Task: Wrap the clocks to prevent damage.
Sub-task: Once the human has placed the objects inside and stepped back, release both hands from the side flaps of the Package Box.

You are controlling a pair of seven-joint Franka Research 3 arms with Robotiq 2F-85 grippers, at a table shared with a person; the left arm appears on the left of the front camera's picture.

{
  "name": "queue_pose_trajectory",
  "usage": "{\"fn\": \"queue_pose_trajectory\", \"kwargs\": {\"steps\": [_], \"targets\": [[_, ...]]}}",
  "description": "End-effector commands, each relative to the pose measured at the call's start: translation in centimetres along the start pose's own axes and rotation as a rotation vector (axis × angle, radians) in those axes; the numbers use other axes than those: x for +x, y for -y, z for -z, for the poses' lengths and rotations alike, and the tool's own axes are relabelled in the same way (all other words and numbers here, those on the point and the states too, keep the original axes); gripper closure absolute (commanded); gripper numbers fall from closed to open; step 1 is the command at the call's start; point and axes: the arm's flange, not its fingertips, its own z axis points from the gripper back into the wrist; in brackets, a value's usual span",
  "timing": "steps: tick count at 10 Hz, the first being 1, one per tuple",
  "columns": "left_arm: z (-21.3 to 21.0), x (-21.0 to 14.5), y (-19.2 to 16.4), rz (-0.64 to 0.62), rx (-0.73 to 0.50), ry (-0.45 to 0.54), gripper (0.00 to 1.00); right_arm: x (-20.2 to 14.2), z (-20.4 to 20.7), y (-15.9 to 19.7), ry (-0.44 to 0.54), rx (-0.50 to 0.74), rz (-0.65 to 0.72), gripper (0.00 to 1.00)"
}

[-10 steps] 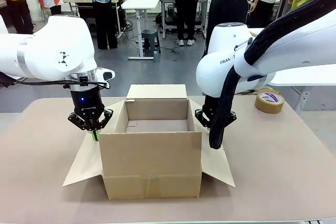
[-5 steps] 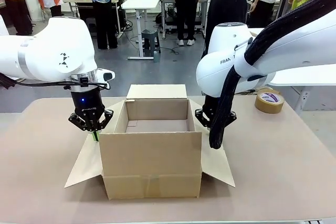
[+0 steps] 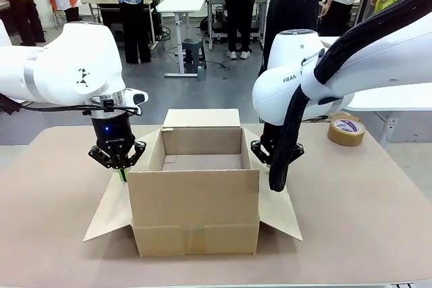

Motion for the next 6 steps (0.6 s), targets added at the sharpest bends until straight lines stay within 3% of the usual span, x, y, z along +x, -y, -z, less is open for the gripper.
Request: {"fn": "queue_pose_trajectory", "kwargs": {"steps": [1, 6], "targets": [[0.03, -0.09, 0.02, 0.003, 0.005, -0.006, 1.0, -0.03, -0.06, -0.04, 0.002, 0.0, 0.005, 0.99], [0.03, -0.09, 0.02, 0.003, 0.005, -0.006, 1.0, -0.03, -0.06, -0.04, 0.002, 0.0, 0.005, 0.99]]}}
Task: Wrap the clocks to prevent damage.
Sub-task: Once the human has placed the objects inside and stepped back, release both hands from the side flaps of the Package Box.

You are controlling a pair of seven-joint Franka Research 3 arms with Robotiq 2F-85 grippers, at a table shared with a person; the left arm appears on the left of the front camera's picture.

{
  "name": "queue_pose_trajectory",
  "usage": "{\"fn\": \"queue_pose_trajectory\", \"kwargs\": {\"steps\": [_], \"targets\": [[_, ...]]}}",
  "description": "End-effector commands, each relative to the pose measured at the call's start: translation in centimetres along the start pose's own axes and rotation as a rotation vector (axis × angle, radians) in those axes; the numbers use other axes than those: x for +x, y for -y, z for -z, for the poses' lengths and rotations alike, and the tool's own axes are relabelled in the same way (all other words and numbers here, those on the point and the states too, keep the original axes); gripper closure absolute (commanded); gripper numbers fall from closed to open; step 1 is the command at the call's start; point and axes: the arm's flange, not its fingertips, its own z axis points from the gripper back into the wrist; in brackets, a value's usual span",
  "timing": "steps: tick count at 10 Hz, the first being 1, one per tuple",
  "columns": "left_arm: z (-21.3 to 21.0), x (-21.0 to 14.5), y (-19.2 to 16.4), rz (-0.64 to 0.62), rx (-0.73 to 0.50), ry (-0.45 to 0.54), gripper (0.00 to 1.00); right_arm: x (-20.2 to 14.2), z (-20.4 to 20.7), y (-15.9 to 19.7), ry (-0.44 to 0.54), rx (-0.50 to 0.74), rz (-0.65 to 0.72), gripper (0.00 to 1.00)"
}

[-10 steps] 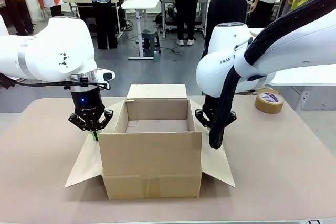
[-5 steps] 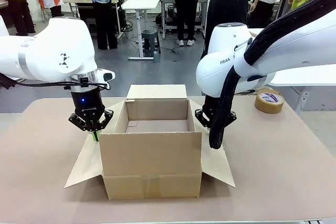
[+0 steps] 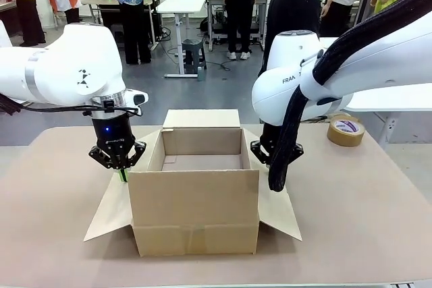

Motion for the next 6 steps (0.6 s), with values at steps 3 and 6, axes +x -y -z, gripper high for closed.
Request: {"fn": "queue_pose_trajectory", "kwargs": {"steps": [3, 6], "targets": [[0.03, -0.09, 0.02, 0.003, 0.005, -0.006, 1.0, -0.03, -0.06, -0.04, 0.002, 0.0, 0.005, 0.99], [0.03, -0.09, 0.02, 0.003, 0.005, -0.006, 1.0, -0.03, -0.06, -0.04, 0.002, 0.0, 0.005, 0.99]]}}
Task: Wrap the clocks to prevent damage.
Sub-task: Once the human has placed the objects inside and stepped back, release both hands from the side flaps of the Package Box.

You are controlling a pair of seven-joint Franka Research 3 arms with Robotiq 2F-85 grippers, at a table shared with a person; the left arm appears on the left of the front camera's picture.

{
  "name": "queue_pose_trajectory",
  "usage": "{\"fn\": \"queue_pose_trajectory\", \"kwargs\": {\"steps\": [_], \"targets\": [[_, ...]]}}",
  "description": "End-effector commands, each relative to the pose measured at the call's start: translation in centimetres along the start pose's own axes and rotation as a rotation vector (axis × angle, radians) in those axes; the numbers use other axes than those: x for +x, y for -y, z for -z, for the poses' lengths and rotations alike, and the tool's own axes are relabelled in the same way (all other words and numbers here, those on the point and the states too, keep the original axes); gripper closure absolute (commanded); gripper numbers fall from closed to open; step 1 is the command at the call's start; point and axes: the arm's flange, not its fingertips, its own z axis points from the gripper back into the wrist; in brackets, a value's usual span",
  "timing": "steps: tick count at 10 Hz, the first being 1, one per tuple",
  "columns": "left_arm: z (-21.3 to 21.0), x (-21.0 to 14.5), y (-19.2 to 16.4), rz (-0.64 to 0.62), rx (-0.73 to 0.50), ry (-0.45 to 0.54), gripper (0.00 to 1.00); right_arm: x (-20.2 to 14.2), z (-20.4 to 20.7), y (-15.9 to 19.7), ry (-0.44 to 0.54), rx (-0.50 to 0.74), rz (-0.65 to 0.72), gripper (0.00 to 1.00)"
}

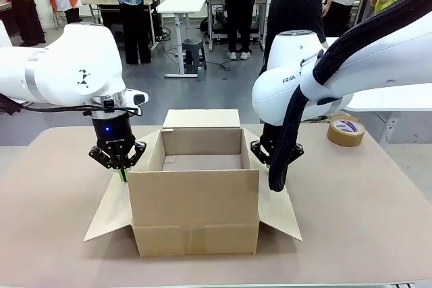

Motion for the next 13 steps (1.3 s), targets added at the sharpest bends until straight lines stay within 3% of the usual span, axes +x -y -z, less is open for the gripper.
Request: {"fn": "queue_pose_trajectory", "kwargs": {"steps": [1, 13], "targets": [[0.03, -0.09, 0.02, 0.003, 0.005, -0.006, 1.0, -0.03, -0.06, -0.04, 0.002, 0.0, 0.005, 0.99], [0.03, -0.09, 0.02, 0.003, 0.005, -0.006, 1.0, -0.03, -0.06, -0.04, 0.002, 0.0, 0.005, 0.99]]}}
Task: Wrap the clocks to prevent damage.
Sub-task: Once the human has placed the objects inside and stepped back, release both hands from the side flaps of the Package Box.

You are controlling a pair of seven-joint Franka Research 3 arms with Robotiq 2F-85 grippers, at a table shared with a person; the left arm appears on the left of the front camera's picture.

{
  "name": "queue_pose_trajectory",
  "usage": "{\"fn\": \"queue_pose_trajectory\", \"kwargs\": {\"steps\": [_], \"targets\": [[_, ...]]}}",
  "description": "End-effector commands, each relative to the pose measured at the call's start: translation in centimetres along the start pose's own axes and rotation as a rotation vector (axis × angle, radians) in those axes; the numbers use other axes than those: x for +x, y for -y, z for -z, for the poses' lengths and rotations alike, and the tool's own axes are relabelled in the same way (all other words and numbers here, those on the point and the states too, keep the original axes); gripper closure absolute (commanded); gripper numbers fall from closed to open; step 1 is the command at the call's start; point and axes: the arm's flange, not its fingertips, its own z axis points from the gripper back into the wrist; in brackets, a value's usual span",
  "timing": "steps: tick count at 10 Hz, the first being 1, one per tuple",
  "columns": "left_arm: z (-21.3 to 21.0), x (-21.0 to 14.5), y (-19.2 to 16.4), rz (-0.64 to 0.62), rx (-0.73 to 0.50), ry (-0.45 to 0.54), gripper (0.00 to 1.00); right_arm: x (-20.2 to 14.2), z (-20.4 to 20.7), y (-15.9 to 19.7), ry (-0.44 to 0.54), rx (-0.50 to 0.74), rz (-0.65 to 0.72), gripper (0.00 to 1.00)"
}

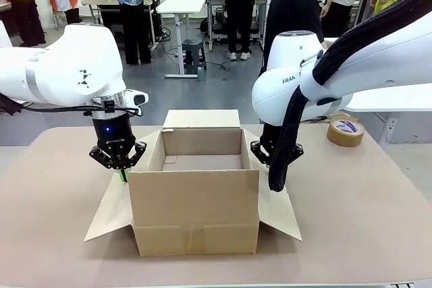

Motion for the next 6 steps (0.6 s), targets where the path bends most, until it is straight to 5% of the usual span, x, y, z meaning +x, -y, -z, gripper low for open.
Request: {"fn": "queue_pose_trajectory", "kwargs": {"steps": [1, 6], "targets": [[0.03, -0.09, 0.02, 0.003, 0.005, -0.006, 1.0, -0.03, -0.06, -0.04, 0.002, 0.0, 0.005, 0.99], [0.03, -0.09, 0.02, 0.003, 0.005, -0.006, 1.0, -0.03, -0.06, -0.04, 0.002, 0.0, 0.005, 0.99]]}}
